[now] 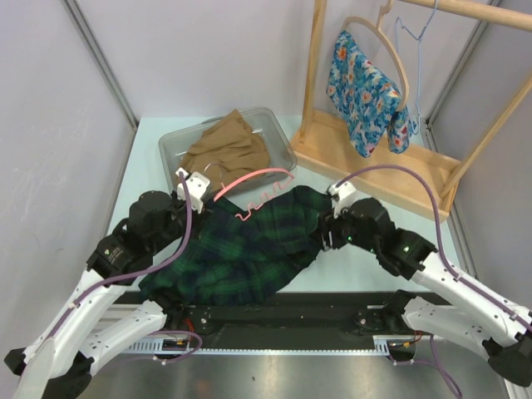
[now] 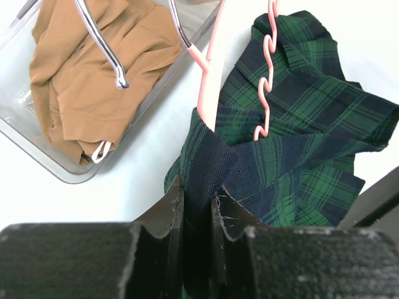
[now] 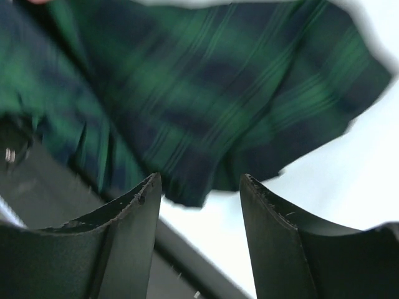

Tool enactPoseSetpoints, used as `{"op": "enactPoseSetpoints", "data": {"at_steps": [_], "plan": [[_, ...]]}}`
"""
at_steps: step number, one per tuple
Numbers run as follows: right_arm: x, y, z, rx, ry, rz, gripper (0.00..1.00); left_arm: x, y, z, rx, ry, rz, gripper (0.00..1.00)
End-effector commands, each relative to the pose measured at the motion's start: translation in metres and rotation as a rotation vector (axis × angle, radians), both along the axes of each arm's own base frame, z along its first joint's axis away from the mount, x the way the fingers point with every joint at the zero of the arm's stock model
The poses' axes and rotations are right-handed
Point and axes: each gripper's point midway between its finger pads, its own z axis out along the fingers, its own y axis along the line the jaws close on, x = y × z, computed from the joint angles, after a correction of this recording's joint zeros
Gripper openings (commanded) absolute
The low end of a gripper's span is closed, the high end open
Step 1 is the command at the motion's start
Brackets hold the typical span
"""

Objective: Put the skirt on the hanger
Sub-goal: Place skirt on hanger

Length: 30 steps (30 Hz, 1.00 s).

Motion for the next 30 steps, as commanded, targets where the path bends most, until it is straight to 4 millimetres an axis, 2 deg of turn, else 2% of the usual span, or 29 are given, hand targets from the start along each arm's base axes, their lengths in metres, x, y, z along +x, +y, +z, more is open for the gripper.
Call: {"op": "enactPoseSetpoints", "data": {"at_steps": [1, 5, 12, 14, 15, 17, 18, 20, 23, 24, 26, 28, 29, 30], "plan": [[-0.022, 0.009, -0.033, -0.051, 0.086, -0.014, 0.59, 0.013, 0.000, 0.034, -0.077, -0.099, 0.050, 0.00], [-0.032, 0.019, -0.060, -0.105, 0.113, -0.024, 0.60, 0.013, -0.003, 0.033, -0.073, -0.091, 0.037, 0.00], [-0.010, 0.022, -0.093, -0.166, 0.121, -0.119, 0.58, 0.009, -0.005, 0.034, -0.078, -0.091, 0.017, 0.00], [-0.007, 0.021, -0.100, -0.182, 0.118, -0.143, 0.53, 0.008, -0.005, 0.035, -0.078, -0.092, 0.012, 0.00], [0.000, 0.020, -0.099, -0.173, 0.106, -0.170, 0.42, 0.008, -0.005, 0.035, -0.082, -0.091, 0.007, 0.00], [0.008, 0.021, -0.089, -0.128, 0.084, -0.194, 0.26, 0.005, -0.006, 0.036, -0.089, -0.095, -0.002, 0.00], [0.012, 0.021, -0.083, -0.107, 0.073, -0.209, 0.12, 0.004, -0.005, 0.036, -0.091, -0.098, -0.002, 0.00], [0.024, 0.014, -0.064, -0.039, 0.044, -0.251, 0.00, 0.002, -0.003, 0.036, -0.090, -0.100, -0.001, 0.00], [0.039, 0.006, -0.040, 0.046, 0.025, -0.288, 0.00, -0.003, -0.003, 0.039, -0.102, -0.114, -0.022, 0.00], [0.048, -0.003, -0.036, 0.067, 0.033, -0.312, 0.00, -0.006, -0.005, 0.041, -0.111, -0.119, -0.040, 0.00], [0.059, -0.005, -0.024, 0.102, 0.029, -0.308, 0.00, -0.010, -0.004, 0.046, -0.128, -0.135, -0.048, 0.00], [0.074, -0.013, -0.023, 0.094, 0.034, -0.325, 0.00, -0.018, -0.012, 0.051, -0.155, -0.147, -0.108, 0.00], [0.080, -0.009, -0.013, 0.113, 0.032, -0.312, 0.00, -0.023, -0.012, 0.056, -0.171, -0.163, -0.125, 0.00], [0.087, -0.008, -0.019, 0.092, 0.047, -0.309, 0.00, -0.025, -0.014, 0.058, -0.182, -0.172, -0.140, 0.00]]}}
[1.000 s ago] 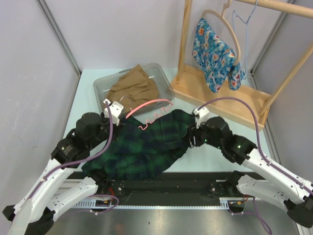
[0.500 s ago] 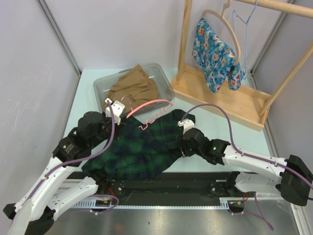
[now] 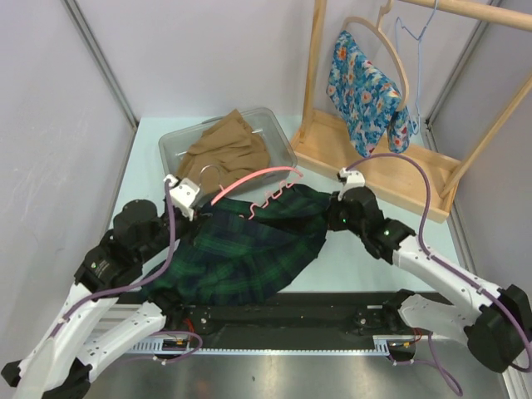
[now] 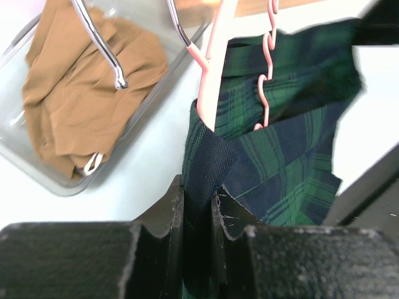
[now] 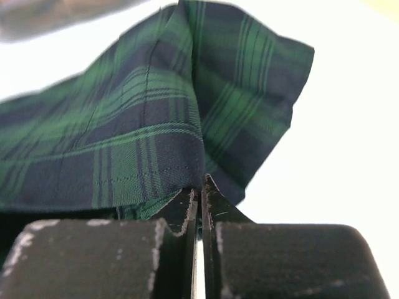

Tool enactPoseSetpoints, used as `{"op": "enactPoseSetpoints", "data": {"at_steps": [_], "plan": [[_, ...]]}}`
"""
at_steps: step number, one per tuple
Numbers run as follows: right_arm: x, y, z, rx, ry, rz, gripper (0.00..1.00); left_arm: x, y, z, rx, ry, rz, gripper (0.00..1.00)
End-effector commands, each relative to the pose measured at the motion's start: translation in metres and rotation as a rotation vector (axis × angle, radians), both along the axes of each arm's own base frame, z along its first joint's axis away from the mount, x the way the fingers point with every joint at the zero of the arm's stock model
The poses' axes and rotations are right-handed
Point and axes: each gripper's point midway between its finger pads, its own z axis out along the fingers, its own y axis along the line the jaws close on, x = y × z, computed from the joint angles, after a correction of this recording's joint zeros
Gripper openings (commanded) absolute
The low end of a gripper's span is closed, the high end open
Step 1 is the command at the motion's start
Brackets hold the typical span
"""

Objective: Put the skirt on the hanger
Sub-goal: Place skirt on hanger

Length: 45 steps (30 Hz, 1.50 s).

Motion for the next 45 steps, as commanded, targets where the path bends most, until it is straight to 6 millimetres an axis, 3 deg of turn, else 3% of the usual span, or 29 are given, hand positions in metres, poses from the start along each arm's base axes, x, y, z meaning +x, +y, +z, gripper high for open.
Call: {"op": "enactPoseSetpoints", "data": {"at_steps": [1, 3, 4, 5, 8, 9, 11, 12, 17, 22, 26, 32, 39, 42, 43, 45], "plan": [[0.039, 0.011, 0.037, 0.072, -0.054, 0.017, 0.00, -0.014, -0.013, 0.044, -0.131, -0.129, -0.101, 0.00], [0.051, 0.015, 0.048, 0.090, -0.062, 0.024, 0.00, -0.018, -0.013, 0.049, -0.148, -0.145, -0.116, 0.00], [0.060, 0.014, 0.042, 0.081, -0.041, 0.012, 0.00, -0.019, -0.013, 0.050, -0.153, -0.150, -0.117, 0.00], [0.066, 0.017, 0.052, 0.094, -0.058, 0.015, 0.00, -0.020, -0.013, 0.050, -0.153, -0.149, -0.122, 0.00], [0.084, 0.014, 0.052, 0.086, -0.046, -0.013, 0.00, -0.026, -0.015, 0.050, -0.159, -0.144, -0.149, 0.00], [0.091, 0.015, 0.062, 0.097, -0.060, -0.020, 0.00, -0.027, -0.015, 0.049, -0.160, -0.139, -0.152, 0.00], [0.101, 0.012, 0.059, 0.087, -0.040, -0.036, 0.00, -0.026, -0.013, 0.050, -0.165, -0.143, -0.138, 0.00], [0.104, 0.017, 0.069, 0.099, -0.051, -0.016, 0.00, -0.025, -0.013, 0.050, -0.167, -0.145, -0.130, 0.00], [0.106, 0.026, 0.062, 0.073, -0.026, 0.009, 0.00, -0.024, -0.013, 0.054, -0.183, -0.160, -0.126, 0.00], [0.106, 0.015, 0.082, 0.095, -0.039, -0.006, 0.00, -0.017, -0.007, 0.037, -0.129, -0.126, -0.084, 0.00], [0.100, 0.010, 0.109, 0.107, -0.040, 0.021, 0.00, -0.010, -0.002, 0.030, -0.109, -0.119, -0.038, 0.00], [0.093, 0.002, 0.115, 0.126, 0.048, 0.028, 0.00, -0.011, -0.005, 0.028, -0.087, -0.128, -0.073, 0.00], [0.110, -0.006, 0.151, 0.187, 0.037, -0.018, 0.00, -0.017, -0.012, 0.023, -0.069, -0.121, -0.136, 0.00], [0.120, -0.008, 0.153, 0.177, 0.045, -0.039, 0.00, -0.020, -0.015, 0.023, -0.072, -0.126, -0.164, 0.00], [0.124, -0.007, 0.163, 0.182, 0.028, -0.038, 0.00, -0.021, -0.015, 0.022, -0.069, -0.127, -0.170, 0.00], [0.131, -0.005, 0.159, 0.173, 0.049, -0.043, 0.00, -0.022, -0.016, 0.023, -0.074, -0.133, -0.174, 0.00]]}}
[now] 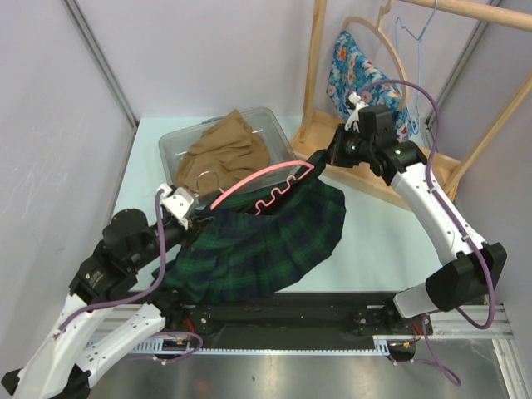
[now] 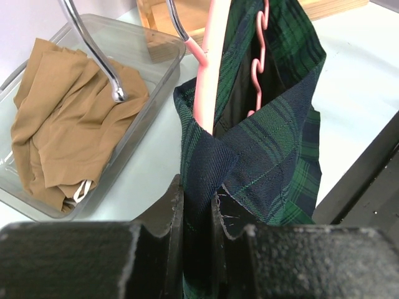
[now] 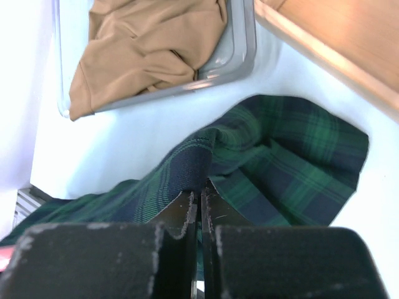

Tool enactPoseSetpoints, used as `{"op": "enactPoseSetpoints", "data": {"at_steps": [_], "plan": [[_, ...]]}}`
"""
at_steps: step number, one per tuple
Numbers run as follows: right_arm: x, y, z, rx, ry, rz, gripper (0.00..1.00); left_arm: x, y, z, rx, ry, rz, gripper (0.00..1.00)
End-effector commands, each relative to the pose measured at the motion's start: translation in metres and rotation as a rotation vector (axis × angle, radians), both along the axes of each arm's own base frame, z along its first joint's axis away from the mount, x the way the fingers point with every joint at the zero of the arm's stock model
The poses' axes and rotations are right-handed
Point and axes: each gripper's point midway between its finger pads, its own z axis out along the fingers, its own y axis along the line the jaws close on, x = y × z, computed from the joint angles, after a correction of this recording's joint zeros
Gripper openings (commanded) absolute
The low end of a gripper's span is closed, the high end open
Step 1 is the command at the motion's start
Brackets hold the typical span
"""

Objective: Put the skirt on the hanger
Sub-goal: Place skirt on hanger

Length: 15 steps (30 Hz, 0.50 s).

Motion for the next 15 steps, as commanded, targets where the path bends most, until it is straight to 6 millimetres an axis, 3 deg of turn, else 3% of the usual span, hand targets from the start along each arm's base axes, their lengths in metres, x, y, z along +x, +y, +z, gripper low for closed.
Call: {"op": "enactPoseSetpoints", "data": {"at_steps": [1, 6, 10, 15], "plan": [[0.030, -0.008, 0.036, 0.008, -0.078, -0.072, 0.00, -0.004, -0.004, 0.012, -0.019, -0.061, -0.047, 0.00], [0.028, 0.002, 0.022, -0.026, -0.046, -0.033, 0.00, 0.006, 0.011, 0.029, -0.077, -0.123, 0.070, 0.00], [0.018, 0.009, -0.003, -0.055, 0.002, -0.004, 0.00, 0.005, 0.015, 0.049, -0.142, -0.185, 0.090, 0.00], [0.020, 0.013, -0.016, -0.060, 0.022, -0.011, 0.00, 0.000, 0.006, 0.043, -0.124, -0.159, 0.034, 0.00]]}}
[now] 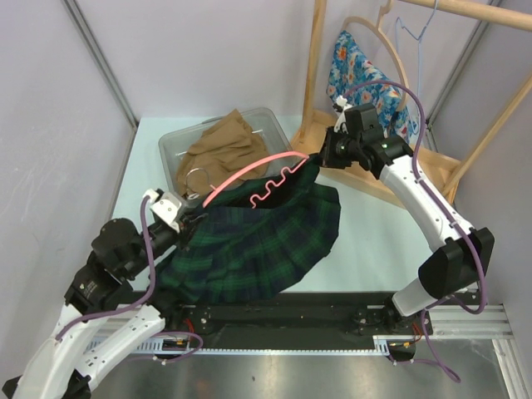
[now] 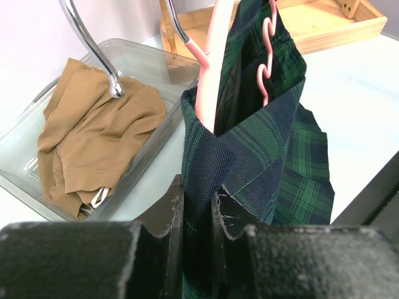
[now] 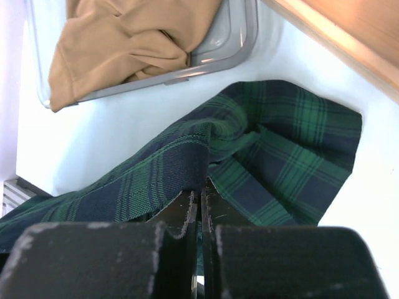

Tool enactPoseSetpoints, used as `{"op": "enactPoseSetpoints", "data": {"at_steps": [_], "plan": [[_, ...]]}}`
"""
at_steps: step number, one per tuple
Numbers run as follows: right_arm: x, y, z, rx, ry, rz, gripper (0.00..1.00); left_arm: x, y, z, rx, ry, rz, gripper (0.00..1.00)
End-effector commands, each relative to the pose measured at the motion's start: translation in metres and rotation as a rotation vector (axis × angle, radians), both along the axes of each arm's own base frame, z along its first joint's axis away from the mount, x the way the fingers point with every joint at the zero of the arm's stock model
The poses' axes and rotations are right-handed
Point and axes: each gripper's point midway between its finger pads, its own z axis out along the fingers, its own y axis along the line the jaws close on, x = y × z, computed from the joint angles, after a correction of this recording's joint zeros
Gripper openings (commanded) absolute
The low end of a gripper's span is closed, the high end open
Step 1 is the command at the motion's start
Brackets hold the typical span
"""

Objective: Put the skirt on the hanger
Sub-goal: Place skirt on hanger

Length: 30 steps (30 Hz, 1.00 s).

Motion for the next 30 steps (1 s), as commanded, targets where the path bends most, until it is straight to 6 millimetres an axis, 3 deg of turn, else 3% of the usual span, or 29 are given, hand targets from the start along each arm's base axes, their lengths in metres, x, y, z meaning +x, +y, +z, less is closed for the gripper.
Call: {"op": "enactPoseSetpoints", "data": {"at_steps": [1, 10, 18, 24, 30], "plan": [[0.017, -0.004, 0.002, -0.014, -0.051, -0.040, 0.00, -0.001, -0.007, 0.023, -0.054, -0.058, -0.036, 0.00], [0.027, -0.003, 0.041, 0.027, -0.117, -0.049, 0.00, 0.007, -0.001, -0.008, 0.016, 0.015, 0.020, 0.00], [0.015, -0.006, 0.060, 0.072, -0.126, -0.037, 0.00, 0.022, 0.006, -0.029, 0.098, 0.064, 0.087, 0.00], [0.000, -0.006, 0.067, 0.078, -0.117, -0.014, 0.00, 0.034, 0.013, -0.031, 0.130, 0.070, 0.161, 0.00], [-0.004, 0.002, 0.073, 0.094, -0.119, 0.005, 0.00, 0.031, -0.010, -0.045, 0.229, 0.081, 0.079, 0.00]]}}
